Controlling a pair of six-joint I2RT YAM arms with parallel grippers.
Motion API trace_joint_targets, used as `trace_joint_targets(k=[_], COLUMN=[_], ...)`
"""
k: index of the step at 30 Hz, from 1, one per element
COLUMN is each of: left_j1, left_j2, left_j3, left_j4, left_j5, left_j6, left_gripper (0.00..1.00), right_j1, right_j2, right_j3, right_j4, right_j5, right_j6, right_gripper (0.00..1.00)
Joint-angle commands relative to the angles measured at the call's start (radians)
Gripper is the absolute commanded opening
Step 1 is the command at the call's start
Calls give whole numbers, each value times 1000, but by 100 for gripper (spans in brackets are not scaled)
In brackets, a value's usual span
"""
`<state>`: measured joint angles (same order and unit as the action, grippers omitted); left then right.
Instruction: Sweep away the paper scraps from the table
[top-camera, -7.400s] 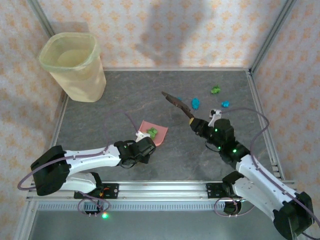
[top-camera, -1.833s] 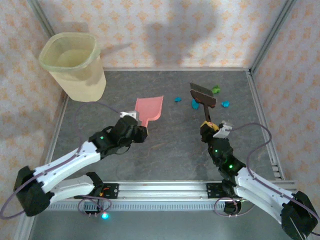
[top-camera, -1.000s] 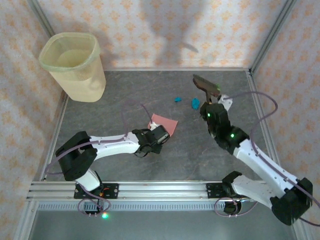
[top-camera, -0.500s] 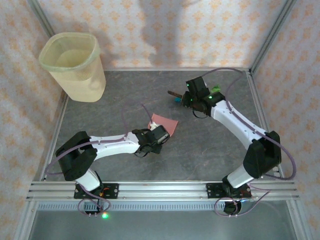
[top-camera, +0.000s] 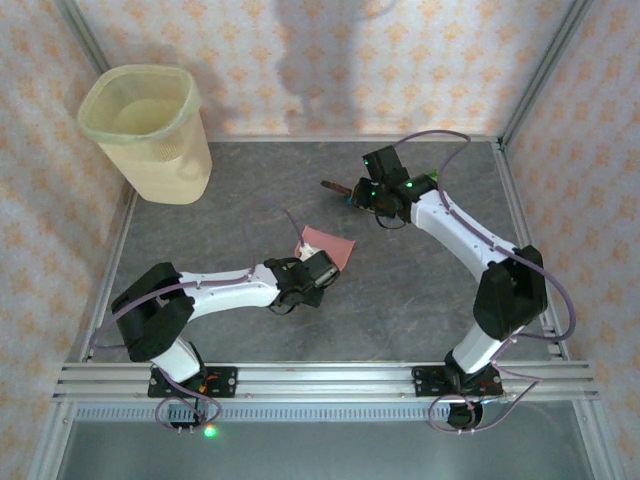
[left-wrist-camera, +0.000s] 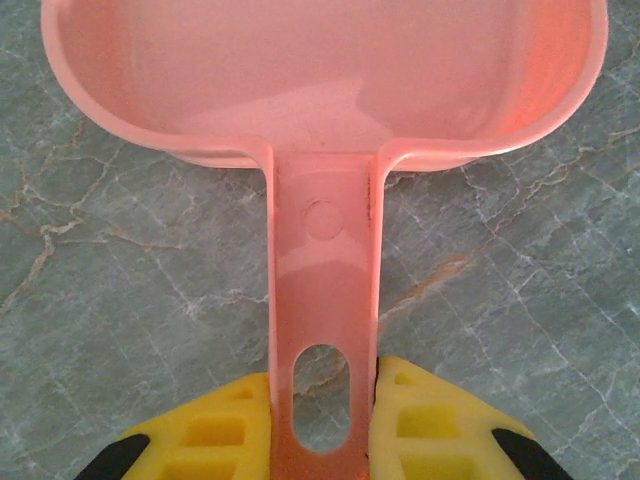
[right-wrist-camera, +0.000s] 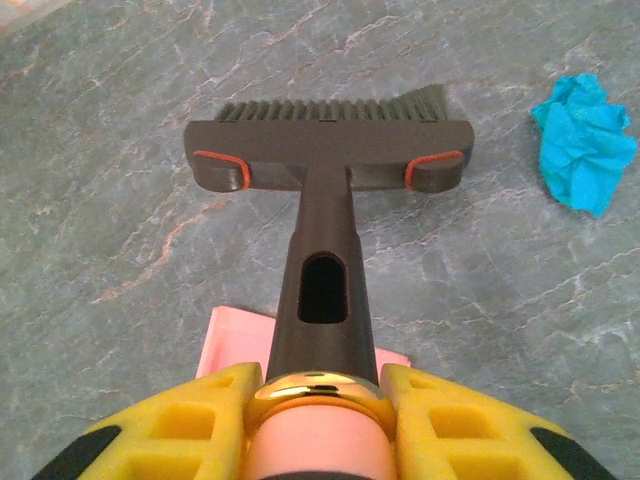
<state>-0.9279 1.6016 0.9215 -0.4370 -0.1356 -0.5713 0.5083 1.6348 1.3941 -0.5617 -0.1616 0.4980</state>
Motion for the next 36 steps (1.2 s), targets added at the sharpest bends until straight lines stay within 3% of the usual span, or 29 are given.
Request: trace_joint_targets(k=[1, 11, 16, 20, 26, 36], left_j1=[-5, -3, -3, -4, -3, -3], left_j2=[-11, -5, -12, -10, -9, -4], left_j3=[3, 7, 4, 4, 4, 7], left_j4=[-34, -38, -34, -34, -35, -40], left_j5=[-61, -61, -63, -64, -66, -74], left_j6=[-21, -19, -22, -24, -25, -30], left_gripper=[0, 0, 0, 0, 0, 0], right_j1=[19, 24, 20, 9, -8, -9], right_j2=[-77, -287, -415, -475, -406, -195], right_j3=[-79, -245, -326, -345, -317, -200], right_j4=[51, 109, 173, 181, 240, 235], right_j5=[-26, -203, -211, -133, -86, -188], right_j6=[44, 240, 320, 329, 323, 308], right_gripper=[0, 0, 0, 0, 0, 0])
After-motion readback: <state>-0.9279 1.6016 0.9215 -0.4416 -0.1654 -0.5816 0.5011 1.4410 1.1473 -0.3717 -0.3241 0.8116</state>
